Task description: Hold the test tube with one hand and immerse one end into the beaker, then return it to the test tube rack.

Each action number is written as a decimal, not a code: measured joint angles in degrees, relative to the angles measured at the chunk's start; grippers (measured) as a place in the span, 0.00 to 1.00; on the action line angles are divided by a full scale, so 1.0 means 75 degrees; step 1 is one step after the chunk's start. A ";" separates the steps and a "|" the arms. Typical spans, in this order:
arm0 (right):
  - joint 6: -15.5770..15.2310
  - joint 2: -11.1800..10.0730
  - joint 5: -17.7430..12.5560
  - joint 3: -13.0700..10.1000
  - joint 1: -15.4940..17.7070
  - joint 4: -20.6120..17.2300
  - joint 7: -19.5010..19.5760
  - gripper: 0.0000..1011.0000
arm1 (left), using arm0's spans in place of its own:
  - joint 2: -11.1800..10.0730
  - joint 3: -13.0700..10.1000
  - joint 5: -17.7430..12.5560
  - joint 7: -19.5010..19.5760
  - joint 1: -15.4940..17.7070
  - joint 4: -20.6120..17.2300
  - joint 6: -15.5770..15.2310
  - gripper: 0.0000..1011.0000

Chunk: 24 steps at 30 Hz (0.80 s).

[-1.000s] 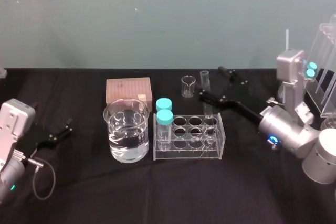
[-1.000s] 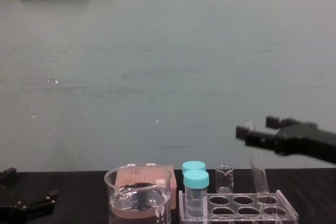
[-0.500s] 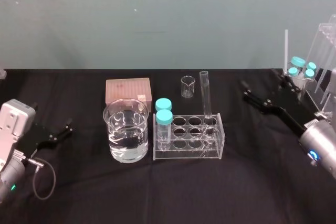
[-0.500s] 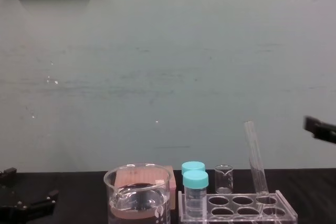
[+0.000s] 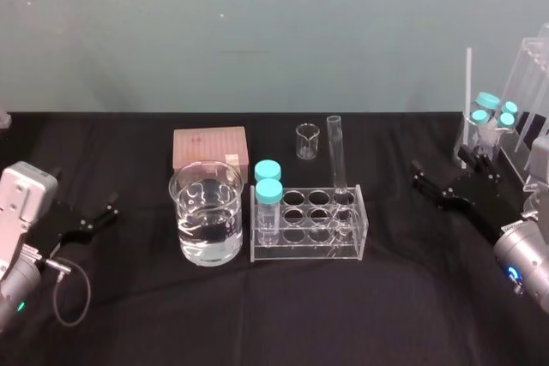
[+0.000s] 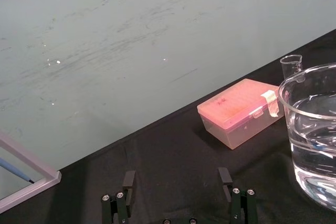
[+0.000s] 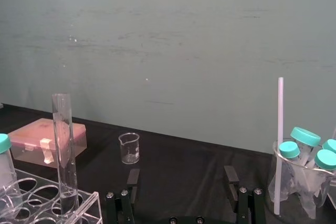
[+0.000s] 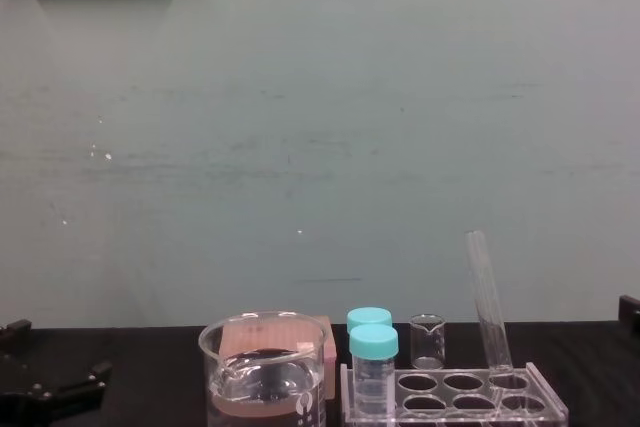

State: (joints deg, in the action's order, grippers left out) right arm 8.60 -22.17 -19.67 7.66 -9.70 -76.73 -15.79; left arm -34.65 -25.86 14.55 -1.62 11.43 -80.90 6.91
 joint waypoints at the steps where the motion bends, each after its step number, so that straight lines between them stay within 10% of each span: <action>1: 0.0000 -0.0002 -0.0001 -0.0001 0.0002 -0.0003 0.0000 0.99 | 0.0000 0.0000 0.0000 0.0000 0.0000 0.0000 0.0000 0.99; 24: 0.0013 -0.0027 -0.0048 -0.0025 0.0042 -0.0055 0.0010 0.99 | 0.0000 0.0000 0.0000 0.0000 0.0000 0.0000 0.0000 0.99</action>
State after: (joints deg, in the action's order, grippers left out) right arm 8.69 -22.37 -20.03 7.48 -9.39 -77.15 -15.72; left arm -34.64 -25.86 14.55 -1.62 11.43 -80.90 6.91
